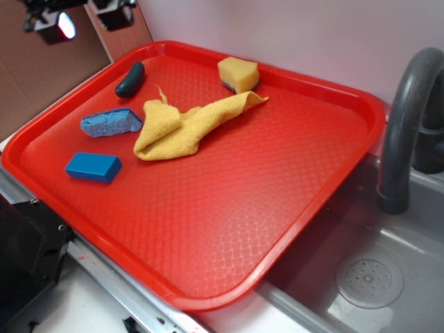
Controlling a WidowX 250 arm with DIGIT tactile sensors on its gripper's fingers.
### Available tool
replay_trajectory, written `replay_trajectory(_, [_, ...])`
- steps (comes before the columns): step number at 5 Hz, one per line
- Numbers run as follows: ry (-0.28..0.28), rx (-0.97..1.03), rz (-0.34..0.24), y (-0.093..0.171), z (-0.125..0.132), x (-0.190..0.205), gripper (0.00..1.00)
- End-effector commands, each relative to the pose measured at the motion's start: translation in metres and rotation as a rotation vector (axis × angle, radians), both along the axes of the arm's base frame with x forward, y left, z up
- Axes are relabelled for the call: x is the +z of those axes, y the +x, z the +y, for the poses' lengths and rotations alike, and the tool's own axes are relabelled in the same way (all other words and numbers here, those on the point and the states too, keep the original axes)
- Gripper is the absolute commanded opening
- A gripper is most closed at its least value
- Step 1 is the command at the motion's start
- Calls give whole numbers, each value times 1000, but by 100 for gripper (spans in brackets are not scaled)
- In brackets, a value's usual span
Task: Grab the plastic pickle.
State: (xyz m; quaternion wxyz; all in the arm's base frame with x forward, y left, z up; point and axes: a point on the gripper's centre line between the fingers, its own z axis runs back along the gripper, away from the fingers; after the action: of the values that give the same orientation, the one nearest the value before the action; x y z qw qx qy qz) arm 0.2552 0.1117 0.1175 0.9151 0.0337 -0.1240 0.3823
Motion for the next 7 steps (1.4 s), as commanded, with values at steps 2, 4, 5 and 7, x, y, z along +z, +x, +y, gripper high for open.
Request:
replay_trajectory(2, [-54,-150,131,31,27,-64,100])
replay_trajectory(4, [-76,-140,197,29,21,-94,100])
replay_trajectory(5, [-65,-151,215,28,20,-98,1])
replay_trajectory(7, [-54,-99,218,25,17,-98,0])
